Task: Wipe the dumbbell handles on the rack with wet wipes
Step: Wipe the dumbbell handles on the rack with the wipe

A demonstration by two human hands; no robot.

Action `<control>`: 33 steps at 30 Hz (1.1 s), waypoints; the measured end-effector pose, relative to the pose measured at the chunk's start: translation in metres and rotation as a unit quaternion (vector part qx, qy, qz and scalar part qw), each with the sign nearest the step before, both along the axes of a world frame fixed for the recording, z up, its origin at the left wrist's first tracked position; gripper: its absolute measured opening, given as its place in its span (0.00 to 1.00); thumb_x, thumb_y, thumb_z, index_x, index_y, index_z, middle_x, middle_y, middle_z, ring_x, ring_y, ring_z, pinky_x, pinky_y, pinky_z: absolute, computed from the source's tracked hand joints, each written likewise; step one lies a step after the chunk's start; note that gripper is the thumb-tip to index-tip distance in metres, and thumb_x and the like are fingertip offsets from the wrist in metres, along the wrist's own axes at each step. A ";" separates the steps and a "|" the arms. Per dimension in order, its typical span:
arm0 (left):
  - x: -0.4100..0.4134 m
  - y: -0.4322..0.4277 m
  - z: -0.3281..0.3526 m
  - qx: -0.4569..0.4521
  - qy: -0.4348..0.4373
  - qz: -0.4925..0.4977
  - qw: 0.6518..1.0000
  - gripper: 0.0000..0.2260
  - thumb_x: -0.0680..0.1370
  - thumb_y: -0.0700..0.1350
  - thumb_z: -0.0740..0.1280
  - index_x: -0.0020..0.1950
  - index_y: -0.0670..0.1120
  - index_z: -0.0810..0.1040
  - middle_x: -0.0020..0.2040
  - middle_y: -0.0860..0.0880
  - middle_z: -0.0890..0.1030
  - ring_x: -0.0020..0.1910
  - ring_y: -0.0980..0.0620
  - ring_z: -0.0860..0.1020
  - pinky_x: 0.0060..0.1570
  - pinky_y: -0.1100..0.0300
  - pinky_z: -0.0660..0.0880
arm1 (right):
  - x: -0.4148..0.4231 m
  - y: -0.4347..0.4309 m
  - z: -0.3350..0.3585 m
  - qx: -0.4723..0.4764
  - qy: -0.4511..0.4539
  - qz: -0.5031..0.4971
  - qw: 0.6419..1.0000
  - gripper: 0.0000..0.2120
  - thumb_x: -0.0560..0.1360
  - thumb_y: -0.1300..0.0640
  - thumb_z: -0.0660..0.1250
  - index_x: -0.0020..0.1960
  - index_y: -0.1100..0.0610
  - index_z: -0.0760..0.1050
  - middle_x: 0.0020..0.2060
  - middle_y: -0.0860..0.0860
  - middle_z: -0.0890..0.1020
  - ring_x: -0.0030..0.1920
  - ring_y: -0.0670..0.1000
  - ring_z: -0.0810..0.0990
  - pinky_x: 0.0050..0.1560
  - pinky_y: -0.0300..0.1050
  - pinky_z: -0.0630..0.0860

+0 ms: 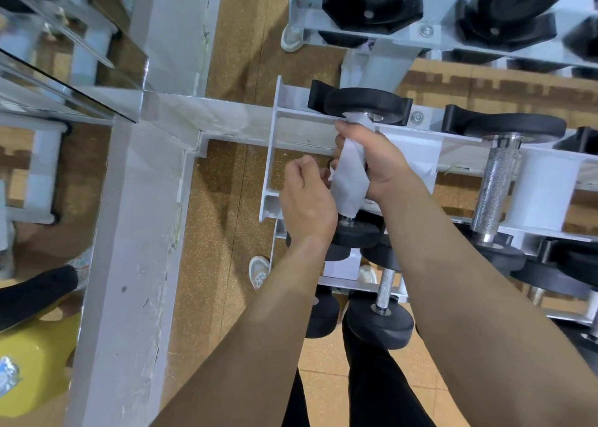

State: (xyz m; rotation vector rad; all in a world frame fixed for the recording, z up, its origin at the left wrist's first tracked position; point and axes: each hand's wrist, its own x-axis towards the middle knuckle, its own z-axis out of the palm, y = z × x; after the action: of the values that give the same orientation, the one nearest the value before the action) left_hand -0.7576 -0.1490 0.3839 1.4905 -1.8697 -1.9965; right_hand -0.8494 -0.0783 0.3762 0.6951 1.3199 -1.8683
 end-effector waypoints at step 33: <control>0.020 -0.015 0.007 -0.095 0.031 -0.246 0.964 0.10 0.77 0.52 0.74 0.51 0.50 0.77 0.46 0.56 0.83 0.47 0.60 0.82 0.53 0.53 0.80 | 0.052 0.035 0.013 0.122 0.086 0.119 0.982 0.12 0.83 0.51 0.61 0.51 0.59 0.77 0.46 0.58 0.86 0.46 0.57 0.85 0.43 0.46 0.79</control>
State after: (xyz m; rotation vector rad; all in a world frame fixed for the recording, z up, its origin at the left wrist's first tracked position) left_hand -0.7376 -0.1644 0.3913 0.9691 -2.5087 -1.9182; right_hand -0.7971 -0.0433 0.3896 0.4803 1.6854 -1.6189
